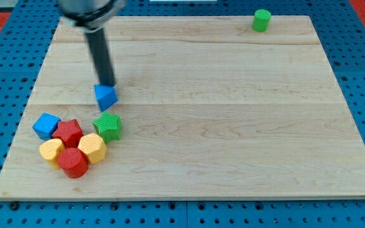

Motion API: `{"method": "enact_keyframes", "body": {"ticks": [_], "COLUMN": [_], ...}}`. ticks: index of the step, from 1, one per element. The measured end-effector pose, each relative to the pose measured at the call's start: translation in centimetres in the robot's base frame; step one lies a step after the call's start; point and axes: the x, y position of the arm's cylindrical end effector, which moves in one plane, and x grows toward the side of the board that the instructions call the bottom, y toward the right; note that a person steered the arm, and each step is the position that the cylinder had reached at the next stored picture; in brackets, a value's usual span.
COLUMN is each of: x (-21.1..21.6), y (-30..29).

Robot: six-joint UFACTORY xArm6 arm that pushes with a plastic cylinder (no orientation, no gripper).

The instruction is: Move the arm to the right of the green circle

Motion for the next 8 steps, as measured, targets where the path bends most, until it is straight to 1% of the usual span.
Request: {"method": "enact_keyframes", "body": {"ticks": [1, 2, 3, 4, 7, 8], "x": [2.1, -1.8, -5.6, -7.0, -6.5, -6.4], "y": [-2.1, 2.9, 4.4, 8.1, 8.1, 15.1]}}
